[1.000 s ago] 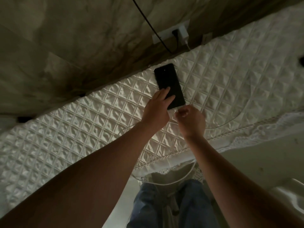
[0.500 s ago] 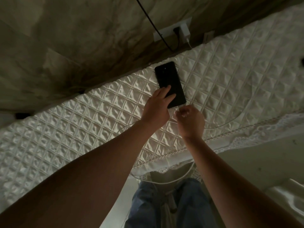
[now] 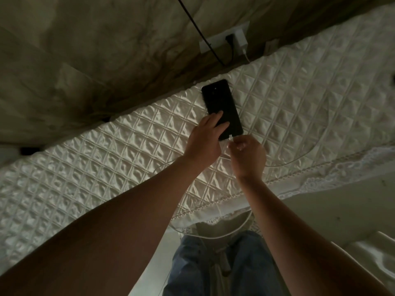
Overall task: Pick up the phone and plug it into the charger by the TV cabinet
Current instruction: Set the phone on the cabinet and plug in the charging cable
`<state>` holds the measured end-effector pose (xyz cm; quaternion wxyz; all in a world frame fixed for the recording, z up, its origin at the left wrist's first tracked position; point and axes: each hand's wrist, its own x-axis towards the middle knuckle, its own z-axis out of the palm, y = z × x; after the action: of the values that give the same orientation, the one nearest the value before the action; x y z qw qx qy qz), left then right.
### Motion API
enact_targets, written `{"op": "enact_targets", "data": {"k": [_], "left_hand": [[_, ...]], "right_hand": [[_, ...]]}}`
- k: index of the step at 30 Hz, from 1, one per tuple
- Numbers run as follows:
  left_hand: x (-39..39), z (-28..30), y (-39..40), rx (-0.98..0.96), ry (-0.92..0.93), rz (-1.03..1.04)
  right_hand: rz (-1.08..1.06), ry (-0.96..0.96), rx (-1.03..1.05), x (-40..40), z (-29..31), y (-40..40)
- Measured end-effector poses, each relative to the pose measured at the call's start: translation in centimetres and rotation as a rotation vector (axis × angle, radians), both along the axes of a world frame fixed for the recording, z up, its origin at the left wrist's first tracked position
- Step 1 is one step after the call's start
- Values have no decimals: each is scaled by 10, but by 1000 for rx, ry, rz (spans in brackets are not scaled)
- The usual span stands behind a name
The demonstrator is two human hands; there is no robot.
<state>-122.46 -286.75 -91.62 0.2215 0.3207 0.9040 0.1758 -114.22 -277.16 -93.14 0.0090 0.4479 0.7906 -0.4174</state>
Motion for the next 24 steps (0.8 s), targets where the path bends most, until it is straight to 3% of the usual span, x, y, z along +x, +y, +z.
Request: {"op": "enact_targets", "data": {"k": [11, 24], "left_hand": [[-1, 2, -1, 9, -13, -10], [-1, 1, 0, 11, -20, 7]], "right_hand": [[71, -41, 23, 1, 0, 2], [-43, -23, -16, 0, -1, 0]]}}
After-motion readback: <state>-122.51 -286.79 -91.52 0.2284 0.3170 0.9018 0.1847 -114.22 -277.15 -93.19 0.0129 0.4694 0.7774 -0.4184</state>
